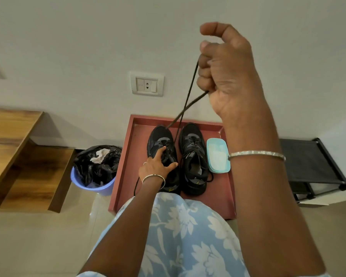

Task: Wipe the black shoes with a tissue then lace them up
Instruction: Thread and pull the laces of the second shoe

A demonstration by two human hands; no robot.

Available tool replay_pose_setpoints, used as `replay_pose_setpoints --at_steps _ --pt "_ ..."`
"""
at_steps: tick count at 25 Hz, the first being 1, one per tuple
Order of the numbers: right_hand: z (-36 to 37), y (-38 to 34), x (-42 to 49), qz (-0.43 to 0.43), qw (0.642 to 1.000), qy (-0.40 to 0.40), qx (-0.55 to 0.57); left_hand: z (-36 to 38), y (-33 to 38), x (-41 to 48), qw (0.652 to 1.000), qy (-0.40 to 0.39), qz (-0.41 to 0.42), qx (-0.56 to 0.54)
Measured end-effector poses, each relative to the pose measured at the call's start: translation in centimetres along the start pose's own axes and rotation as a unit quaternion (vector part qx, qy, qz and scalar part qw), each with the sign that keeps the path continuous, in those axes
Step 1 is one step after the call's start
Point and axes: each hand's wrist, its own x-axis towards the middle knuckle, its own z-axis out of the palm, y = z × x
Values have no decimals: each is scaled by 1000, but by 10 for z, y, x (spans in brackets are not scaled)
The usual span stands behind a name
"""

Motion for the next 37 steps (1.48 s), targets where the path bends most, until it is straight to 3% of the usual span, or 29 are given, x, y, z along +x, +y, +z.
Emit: replay_pose_setpoints --at_steps 6,10,12,14,17,19,21,24,29,33,37 --pt "5 -5 8 -25 1000 -4 -3 -5 -3 1 999 -37 5 15" --pt "-12 9 7 -24 999 -10 -37 -24 -17 6 983 -136 23 -124" --pt "-19 27 4 -33 997 2 -74 -47 -23 12 973 -100 -44 -202" --pt "-25 67 -3 -34 982 25 -183 -74 -26 7 949 -91 -124 -274" --pt "-34 160 -31 43 931 11 -362 -111 -18 -16 876 -158 -179 -419" --pt "-36 212 -57 124 886 -35 -445 -137 -7 -33 867 -158 -158 -445" --pt "-32 245 -78 186 832 -89 -515 -164 9 -45 886 -117 -112 -435" --pt "-22 266 -92 197 775 -126 -588 -201 32 -55 912 -79 -36 -401" --pt "-15 283 -70 190 736 -102 -641 -260 79 -66 925 -12 99 -367" --pt "-6 297 -72 155 740 -57 -652 -298 107 -71 879 34 172 -443" --pt "-6 310 -69 132 731 -33 -668 -301 117 -68 868 46 210 -448"
